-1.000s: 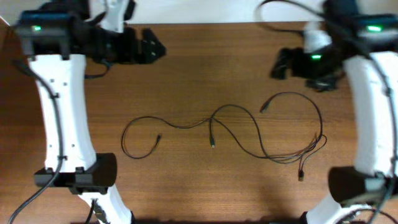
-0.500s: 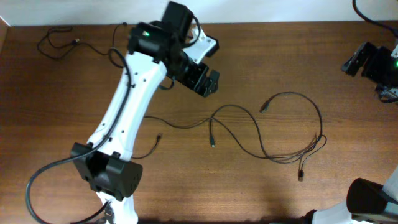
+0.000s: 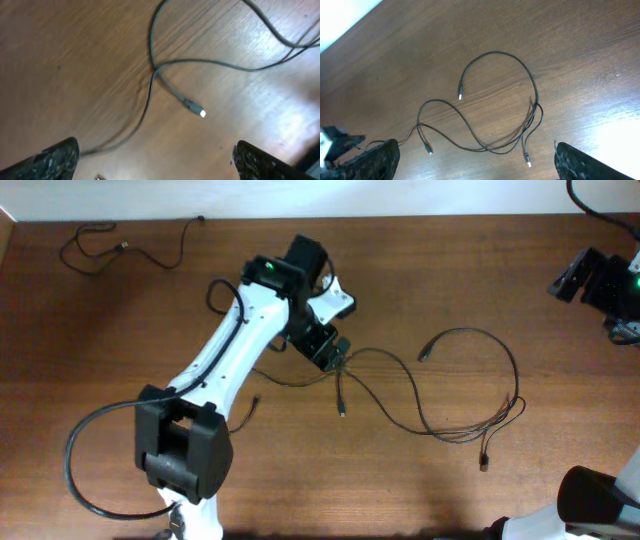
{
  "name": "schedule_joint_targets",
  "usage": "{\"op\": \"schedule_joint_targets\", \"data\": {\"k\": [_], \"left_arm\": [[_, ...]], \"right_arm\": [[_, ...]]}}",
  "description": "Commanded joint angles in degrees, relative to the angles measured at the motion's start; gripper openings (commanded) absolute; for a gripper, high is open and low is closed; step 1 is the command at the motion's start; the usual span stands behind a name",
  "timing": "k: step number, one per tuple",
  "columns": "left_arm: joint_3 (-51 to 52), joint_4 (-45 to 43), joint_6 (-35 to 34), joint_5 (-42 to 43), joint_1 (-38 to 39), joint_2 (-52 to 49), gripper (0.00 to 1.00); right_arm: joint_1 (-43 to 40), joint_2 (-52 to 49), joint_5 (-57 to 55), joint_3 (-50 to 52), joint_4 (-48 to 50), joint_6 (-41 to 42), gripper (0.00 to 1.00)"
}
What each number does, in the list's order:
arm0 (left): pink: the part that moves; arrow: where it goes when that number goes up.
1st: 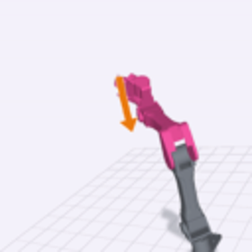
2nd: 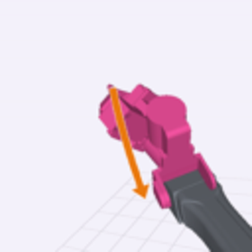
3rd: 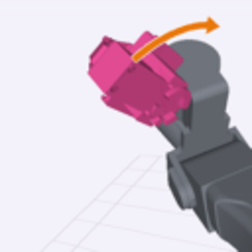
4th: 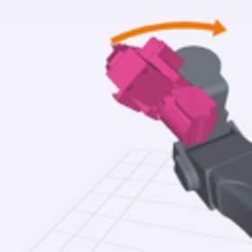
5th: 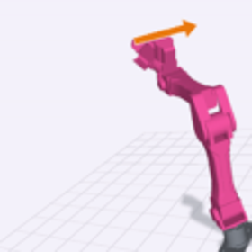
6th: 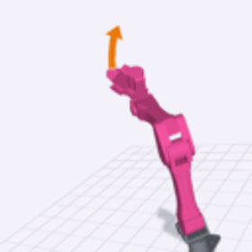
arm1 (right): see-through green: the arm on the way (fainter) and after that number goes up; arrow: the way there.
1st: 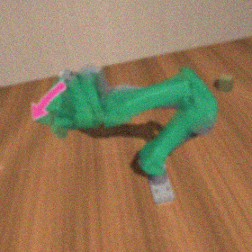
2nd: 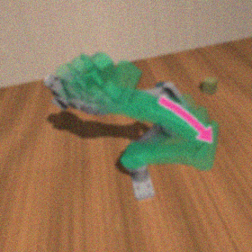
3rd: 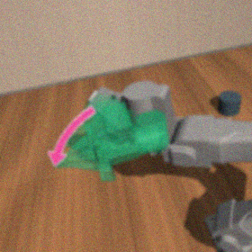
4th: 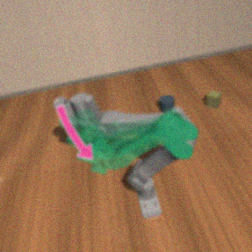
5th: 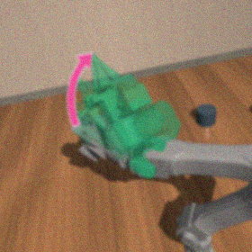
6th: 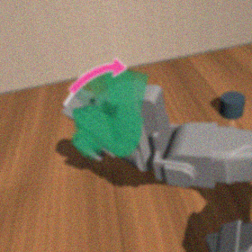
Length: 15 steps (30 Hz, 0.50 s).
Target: Untangle cables
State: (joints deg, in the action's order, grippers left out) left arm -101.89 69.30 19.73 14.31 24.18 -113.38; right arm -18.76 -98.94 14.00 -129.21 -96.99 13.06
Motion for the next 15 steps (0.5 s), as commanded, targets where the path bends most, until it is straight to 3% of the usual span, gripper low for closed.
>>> {"op": "schedule_joint_targets", "data": {"k": [1,9,15], "left_arm": [[4.2,-5.0,9.1,-0.2,0.5,-0.3,0.99],[11.7,-16.7,19.8,-0.2,0.5,-0.6,0.98],[13.8,-19.5,20.5,-0.5,0.4,-2.3,0.99]], "right_arm": [[0.0,0.1,-0.7,-0.4,-0.3,-0.2,0.98],[0.0,0.1,-0.7,-0.4,-0.3,-0.2,0.98],[0.0,0.1,-0.7,-0.4,-0.3,-0.2,0.98]]}}
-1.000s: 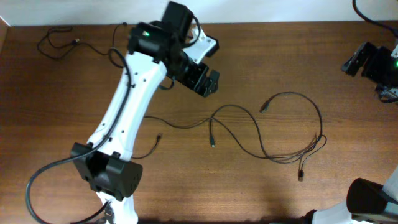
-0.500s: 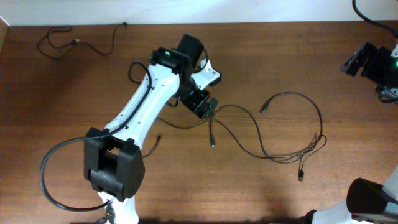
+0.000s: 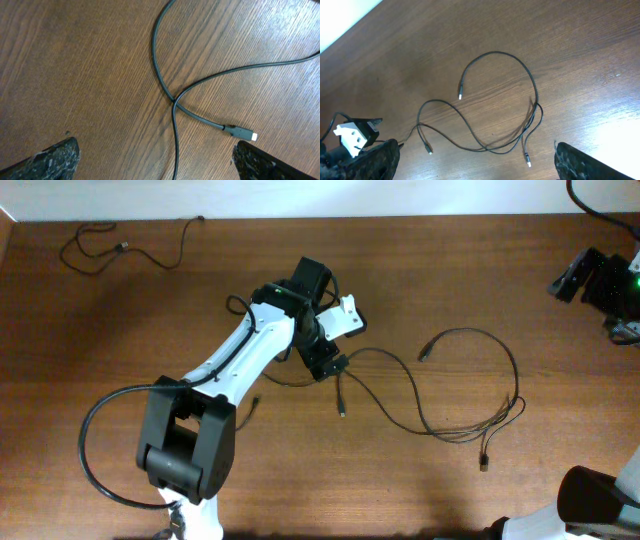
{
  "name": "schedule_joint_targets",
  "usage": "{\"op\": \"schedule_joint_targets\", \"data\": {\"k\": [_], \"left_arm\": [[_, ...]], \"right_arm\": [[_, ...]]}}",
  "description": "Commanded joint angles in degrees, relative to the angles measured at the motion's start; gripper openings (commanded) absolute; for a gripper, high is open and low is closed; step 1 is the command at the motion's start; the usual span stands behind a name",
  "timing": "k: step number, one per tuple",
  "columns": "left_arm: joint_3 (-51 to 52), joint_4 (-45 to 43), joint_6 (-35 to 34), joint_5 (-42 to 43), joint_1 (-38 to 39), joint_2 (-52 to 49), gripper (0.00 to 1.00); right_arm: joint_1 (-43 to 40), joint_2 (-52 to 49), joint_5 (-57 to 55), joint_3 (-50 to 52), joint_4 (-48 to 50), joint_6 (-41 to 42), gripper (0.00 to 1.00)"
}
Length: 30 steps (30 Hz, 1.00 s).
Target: Untangle cables
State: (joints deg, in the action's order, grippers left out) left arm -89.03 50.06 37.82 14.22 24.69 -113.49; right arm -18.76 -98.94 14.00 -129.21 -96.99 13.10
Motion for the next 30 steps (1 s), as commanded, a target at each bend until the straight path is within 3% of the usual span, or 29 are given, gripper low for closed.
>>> {"op": "schedule_joint_targets", "data": {"k": [1,9,11,16,19,27,30], "left_arm": [[1.0,-0.3,2.4,-0.5,-0.1,-2.8,0.96],[1.0,1.9,5.9,-1.1,-0.1,-8.5,1.00],[1.0,1.9,7.2,-2.4,-0.1,-9.1,0.94],[1.0,1.1,11.2,-2.8,0.1,-9.4,0.91],[1.0,-0.4,11.1,-3.1,0.1,-9.4,0.79],[1.0,-4.2,11.1,-3.1,1.2,-9.4,0.82],[1.0,-4.2,11.1,-3.1,2.1,-9.7,0.78]], "right_arm": [[0.0,0.1,-0.7,-0.4,-0.3,-0.3,0.98],[0.0,0.1,-0.7,-0.4,-0.3,-0.3,0.99],[0.0,0.1,-0.7,-0.4,-0.3,-0.3,0.98],[0.0,0.1,-0.7,-0.4,-0.3,-0.3,0.98],[0.0,0.1,-0.7,-0.4,-0.3,-0.3,0.98],[0.0,0.1,-0.7,-0.4,-0.3,-0.2,0.98],[0.0,0.1,-0.7,-0.4,-0.3,-0.3,0.98]]}}
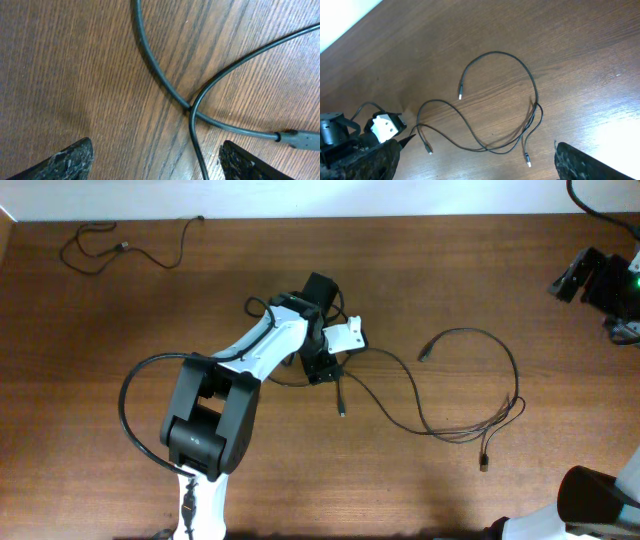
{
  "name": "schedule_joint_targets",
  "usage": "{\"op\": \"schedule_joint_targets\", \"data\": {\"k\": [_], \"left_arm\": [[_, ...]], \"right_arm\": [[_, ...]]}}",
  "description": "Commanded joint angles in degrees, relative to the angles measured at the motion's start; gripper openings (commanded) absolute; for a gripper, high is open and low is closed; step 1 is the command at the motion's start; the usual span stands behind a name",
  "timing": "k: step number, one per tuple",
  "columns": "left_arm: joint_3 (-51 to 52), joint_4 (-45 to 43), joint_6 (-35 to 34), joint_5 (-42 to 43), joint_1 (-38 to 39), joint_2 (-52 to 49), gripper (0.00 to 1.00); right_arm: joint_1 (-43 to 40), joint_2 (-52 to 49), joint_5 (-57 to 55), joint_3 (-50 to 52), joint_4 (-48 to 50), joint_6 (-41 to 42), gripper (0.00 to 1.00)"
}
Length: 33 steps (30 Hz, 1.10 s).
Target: Untangle cables
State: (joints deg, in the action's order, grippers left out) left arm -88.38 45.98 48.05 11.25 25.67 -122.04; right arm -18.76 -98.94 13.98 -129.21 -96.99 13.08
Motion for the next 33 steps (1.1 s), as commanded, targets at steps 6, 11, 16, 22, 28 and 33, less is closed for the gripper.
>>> {"op": "schedule_joint_targets", "data": {"k": [6,11,16,22,28,33], "left_arm": [[0.4,-0.3,0.9,-0.1,1.6,-3.7,0.73],[0.4,-0.4,0.9,-0.2,1.6,-4.7,0.61],[0.4,-0.5,0.9,-1.9,1.6,-4.7,0.04],[-0.2,-0.3,-3.2,-2.1,1.6,-3.0,0.00],[-4.1,-0.1,-18.4,-2.1,1.6,7.7,0.00],[-7.6,-1.5,-25.4,-0.2,1.6,21.2,0.00]], "right_arm": [[0.0,0.1,-0.7,-0.4,-0.3,-0.2,0.98],[0.0,0.1,-0.7,-0.4,-0.3,-0.2,0.98],[0.0,0.1,-0.7,-0.4,-0.3,-0.2,0.98],[0.0,0.1,-0.7,-0.4,-0.3,-0.2,0.98],[0.0,0.1,-0.7,-0.4,-0.3,-0.2,0.99],[0.0,0.1,-0.7,-0.4,-0.3,-0.2,0.98]]}}
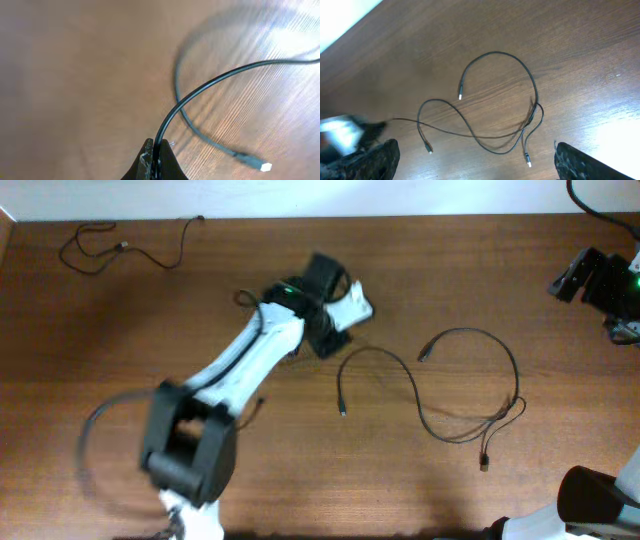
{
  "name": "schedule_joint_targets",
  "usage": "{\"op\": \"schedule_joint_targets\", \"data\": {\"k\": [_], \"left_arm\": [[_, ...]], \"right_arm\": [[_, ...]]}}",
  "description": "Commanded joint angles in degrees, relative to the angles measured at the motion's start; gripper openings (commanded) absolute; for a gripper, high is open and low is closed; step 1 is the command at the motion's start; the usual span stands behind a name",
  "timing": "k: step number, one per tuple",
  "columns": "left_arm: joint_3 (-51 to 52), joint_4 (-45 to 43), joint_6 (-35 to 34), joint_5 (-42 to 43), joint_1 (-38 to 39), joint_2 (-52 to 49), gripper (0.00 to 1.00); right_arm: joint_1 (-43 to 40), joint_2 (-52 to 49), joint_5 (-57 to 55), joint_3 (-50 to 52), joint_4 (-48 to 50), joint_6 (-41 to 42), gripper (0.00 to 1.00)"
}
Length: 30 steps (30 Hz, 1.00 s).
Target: Untangle cables
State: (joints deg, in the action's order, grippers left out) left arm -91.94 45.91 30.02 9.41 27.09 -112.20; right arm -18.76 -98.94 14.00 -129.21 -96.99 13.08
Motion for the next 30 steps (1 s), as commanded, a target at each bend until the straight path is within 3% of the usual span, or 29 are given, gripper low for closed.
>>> {"op": "schedule_joint_targets", "data": {"k": [1,11,16,25,27,30], "left_arm": [[-4.2,-2.8,-8.3,2.4,0.1,14.4,0.00],[-4.2,-15.8,-21.7,6.8,0.1,34.9,0.00],[-4.2,-24.2,-24.4,6.9,0.1,38.0,0.00],[-4.2,-52.2,-24.6,6.5,0.1,40.0,0.00],[-4.8,-54.9,-27.7,2.4,0.1,40.2,0.00],[-5.2,-51.7,-29.8,0.7,0.1,40.2,0.00]], "right_arm": [[0.0,0.1,-0.7,-0.4,-0.3,-0.2,0.98],[0.0,0.1,-0.7,-0.4,-0.3,-0.2,0.98],[0.0,0.1,-0.7,-0.4,-0.3,-0.2,0.98],[0.0,0.1,-0.7,-0.4,-0.3,-0.2,0.98],[0.0,0.1,-0.7,-0.4,-0.3,-0.2,0.98],[0.0,0.1,-0.7,-0.4,-0.3,-0.2,0.98]]}}
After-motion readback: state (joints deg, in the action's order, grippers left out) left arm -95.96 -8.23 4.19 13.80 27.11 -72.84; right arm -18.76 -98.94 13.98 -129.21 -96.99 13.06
